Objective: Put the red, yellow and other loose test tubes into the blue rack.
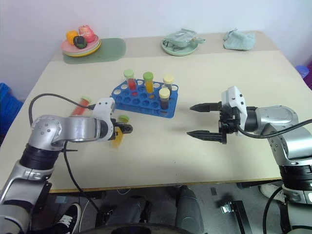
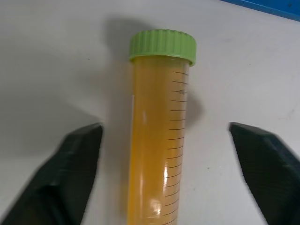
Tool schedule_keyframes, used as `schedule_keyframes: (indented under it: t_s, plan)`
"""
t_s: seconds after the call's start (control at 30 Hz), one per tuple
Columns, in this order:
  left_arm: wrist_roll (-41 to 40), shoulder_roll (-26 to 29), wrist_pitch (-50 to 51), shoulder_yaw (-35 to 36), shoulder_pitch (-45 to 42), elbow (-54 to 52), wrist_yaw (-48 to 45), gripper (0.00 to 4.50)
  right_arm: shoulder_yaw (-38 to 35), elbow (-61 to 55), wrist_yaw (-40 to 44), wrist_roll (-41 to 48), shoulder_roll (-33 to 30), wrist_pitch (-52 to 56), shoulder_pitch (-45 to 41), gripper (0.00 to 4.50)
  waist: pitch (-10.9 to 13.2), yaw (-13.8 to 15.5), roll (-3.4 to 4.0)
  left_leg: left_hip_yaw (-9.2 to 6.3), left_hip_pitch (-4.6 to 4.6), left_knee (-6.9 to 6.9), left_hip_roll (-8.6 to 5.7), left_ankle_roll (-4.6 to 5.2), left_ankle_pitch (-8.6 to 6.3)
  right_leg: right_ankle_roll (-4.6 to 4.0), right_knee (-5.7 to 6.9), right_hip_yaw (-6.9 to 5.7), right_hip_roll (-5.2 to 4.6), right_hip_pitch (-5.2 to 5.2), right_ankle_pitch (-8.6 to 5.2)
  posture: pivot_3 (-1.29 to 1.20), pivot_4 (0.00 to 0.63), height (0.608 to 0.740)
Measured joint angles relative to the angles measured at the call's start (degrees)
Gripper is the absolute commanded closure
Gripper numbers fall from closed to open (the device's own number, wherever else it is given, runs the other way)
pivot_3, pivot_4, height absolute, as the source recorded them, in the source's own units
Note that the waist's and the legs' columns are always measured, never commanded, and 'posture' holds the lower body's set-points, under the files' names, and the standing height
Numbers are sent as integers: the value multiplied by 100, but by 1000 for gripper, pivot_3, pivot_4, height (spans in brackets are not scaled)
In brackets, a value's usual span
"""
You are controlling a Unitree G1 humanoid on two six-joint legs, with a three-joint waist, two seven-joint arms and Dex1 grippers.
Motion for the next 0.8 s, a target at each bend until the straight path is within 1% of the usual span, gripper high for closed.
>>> schedule_keyframes:
  t_s: [0.03, 0.27, 0.57, 0.73, 0.8]
  plan:
    - [0, -19, -3, 3, 0, 1, 48, 2099, 0, 0, -5, -1, 0, 0, 0, 0, 0, 0, 0, 0, 0, 0, 0, 0, 0, 0, 0, 0, 0, 0, 0, 0, 150, 740]
    - [-2, -166, -33, 82, -1, 74, 294, 2099, 0, 0, -11, -17, -1, -2, 0, 0, 0, 6, 0, 0, 0, 0, 0, 0, 0, 0, 0, 0, 0, 0, 0, 0, 150, 740]
    - [-5, -531, -99, 363, -1, 207, 695, 2099, 0, 1, -13, -56, 1, -7, -2, 0, 0, 15, -1, 0, 1, 1, 0, 0, 0, 0, -1, 0, 0, 1, 0, 0, 150, 740]
    - [-5, -557, 91, 450, -112, 385, 701, 2099, 1, 1, -12, -74, 7, -12, -3, 0, 0, 14, -1, 0, 1, 1, -1, 0, 0, 0, -1, 0, -1, 2, 0, 0, 150, 740]
    - [-8, -459, 257, 460, -166, 450, 589, 2099, 1, 1, -11, -77, 12, -18, -3, 0, 0, 7, -1, 0, 2, 0, -1, 0, 0, 0, 0, 0, 0, 1, 0, 0, 150, 740]
